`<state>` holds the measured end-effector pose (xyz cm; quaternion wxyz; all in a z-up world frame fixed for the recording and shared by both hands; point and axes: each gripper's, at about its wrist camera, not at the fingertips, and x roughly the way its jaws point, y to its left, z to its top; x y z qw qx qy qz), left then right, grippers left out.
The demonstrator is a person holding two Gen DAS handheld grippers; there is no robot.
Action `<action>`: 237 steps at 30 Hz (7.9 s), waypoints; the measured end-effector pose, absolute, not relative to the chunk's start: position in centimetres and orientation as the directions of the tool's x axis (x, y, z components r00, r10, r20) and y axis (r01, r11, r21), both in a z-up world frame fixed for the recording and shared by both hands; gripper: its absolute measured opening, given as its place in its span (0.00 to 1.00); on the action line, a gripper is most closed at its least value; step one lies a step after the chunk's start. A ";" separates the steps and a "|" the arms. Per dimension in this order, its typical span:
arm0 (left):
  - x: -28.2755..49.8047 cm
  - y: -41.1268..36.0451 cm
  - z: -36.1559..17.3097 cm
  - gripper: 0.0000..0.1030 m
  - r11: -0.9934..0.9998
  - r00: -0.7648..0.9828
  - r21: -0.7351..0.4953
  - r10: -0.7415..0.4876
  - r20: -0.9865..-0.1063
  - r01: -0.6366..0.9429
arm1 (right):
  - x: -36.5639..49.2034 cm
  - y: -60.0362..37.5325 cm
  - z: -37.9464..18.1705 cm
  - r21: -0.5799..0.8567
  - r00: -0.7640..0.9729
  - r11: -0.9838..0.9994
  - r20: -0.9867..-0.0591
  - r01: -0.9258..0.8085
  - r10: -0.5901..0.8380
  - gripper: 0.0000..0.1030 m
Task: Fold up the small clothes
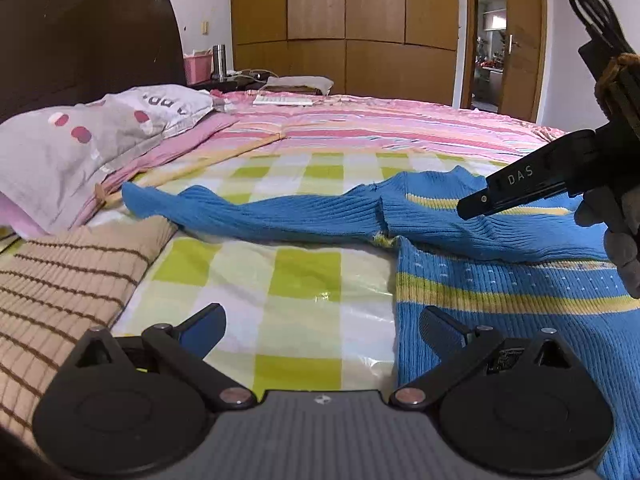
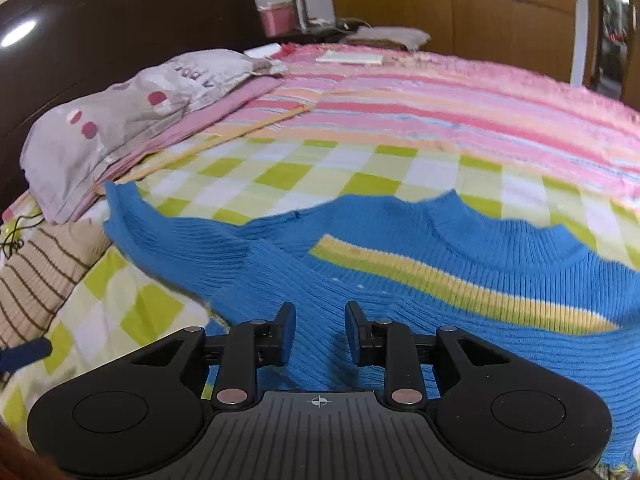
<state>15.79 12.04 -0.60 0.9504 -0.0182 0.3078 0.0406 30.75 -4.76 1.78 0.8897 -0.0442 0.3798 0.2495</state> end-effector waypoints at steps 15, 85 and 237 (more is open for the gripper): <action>16.1 11.5 -1.5 1.00 0.997 0.797 0.003 0.065 -0.600 -0.078 | 33.1 -17.7 -1.4 -0.059 0.718 0.998 -0.693 0.026 -0.060 0.21; 26.7 4.9 0.1 1.00 0.991 0.859 0.128 0.041 -0.510 0.028 | 31.8 -24.0 -1.9 -0.042 0.756 0.999 -0.654 -0.003 -0.026 0.19; 19.8 12.4 -3.6 0.12 0.968 0.813 -0.224 -0.221 -0.539 0.115 | 33.1 -1.1 -0.8 0.492 0.451 0.813 -0.677 -0.312 0.582 0.32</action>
